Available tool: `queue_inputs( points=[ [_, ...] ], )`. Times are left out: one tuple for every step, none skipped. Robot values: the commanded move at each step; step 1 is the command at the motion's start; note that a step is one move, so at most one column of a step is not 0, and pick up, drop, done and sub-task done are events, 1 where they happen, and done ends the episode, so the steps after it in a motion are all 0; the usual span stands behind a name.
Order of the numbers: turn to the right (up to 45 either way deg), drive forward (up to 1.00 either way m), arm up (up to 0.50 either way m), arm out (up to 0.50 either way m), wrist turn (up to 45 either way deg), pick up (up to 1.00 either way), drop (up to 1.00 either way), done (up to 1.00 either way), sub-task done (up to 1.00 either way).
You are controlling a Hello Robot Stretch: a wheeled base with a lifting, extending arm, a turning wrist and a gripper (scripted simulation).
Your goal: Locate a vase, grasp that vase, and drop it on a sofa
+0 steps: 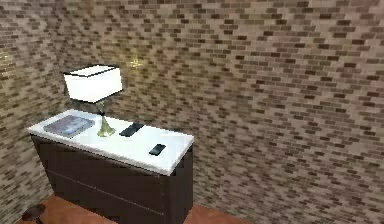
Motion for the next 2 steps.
queue_inputs(
  points=[
    [21.0, 0.00, 0.00, 0.00, 0.0, 0.00, 0.00, 0.00, 0.00],
    [0.0, 0.55, 0.00, 0.00, 0.0, 0.00, 0.00, 0.00, 0.00]
  ],
)
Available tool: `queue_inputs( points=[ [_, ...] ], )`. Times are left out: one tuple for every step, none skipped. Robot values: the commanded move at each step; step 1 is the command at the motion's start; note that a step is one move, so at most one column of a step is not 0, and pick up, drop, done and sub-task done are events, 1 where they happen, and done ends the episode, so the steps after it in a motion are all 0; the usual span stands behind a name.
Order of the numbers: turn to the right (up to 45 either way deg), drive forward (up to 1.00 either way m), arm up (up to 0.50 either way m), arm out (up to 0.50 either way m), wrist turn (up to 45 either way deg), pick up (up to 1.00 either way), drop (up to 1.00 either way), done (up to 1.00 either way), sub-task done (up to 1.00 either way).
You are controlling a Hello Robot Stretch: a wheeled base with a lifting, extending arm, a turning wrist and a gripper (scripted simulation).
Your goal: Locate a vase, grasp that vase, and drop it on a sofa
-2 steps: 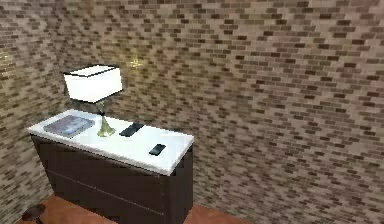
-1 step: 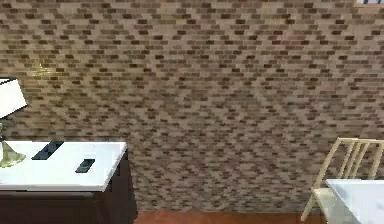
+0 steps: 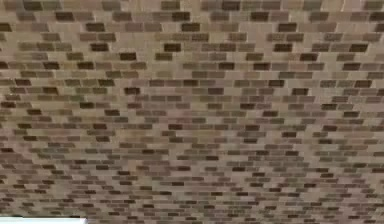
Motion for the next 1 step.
queue_inputs(
  points=[
    [45.0, 0.00, 0.00, 0.00, 0.0, 0.00, 0.00, 0.00, 0.00]
  ],
)
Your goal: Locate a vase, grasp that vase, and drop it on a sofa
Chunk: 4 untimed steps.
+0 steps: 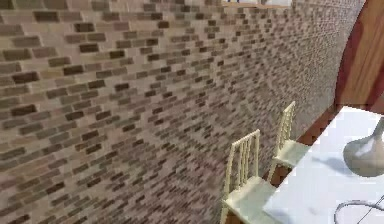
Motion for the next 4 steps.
queue_inputs(
  points=[
    [3.0, 0.00, 0.00, 0.00, 0.0, 0.00, 0.00, 0.00, 0.00],
    [0.0, 0.35, 0.00, 0.00, 0.0, 0.00, 0.00, 0.00, 0.00],
    [-30.0, 0.00, 0.00, 0.00, 0.0, 0.00, 0.00, 0.00, 0.00],
    [45.0, 0.00, 0.00, 0.00, 0.0, 0.00, 0.00, 0.00, 0.00]
  ],
)
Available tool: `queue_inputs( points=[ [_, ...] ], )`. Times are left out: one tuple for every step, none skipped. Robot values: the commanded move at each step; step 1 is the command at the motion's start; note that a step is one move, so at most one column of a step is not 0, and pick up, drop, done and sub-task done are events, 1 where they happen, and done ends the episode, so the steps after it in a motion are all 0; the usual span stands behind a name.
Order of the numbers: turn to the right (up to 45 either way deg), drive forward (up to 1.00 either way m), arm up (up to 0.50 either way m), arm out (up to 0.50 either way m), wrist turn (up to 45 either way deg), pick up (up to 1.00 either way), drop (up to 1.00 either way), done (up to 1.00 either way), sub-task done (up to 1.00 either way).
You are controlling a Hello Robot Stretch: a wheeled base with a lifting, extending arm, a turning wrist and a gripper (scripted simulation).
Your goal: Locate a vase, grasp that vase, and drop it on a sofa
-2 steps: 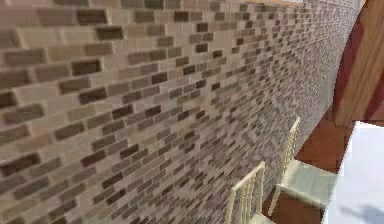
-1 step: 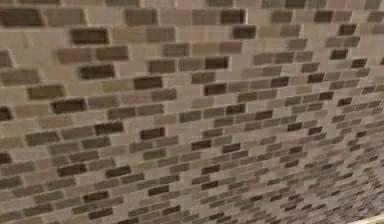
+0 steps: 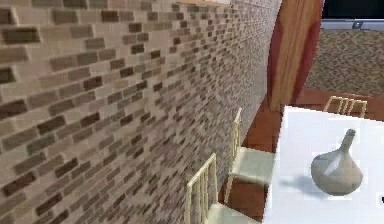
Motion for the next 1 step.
queue_inputs(
  points=[
    [24.0, 0.00, 0.00, 0.00, 0.0, 0.00, 0.00, 0.00, 0.00]
  ],
)
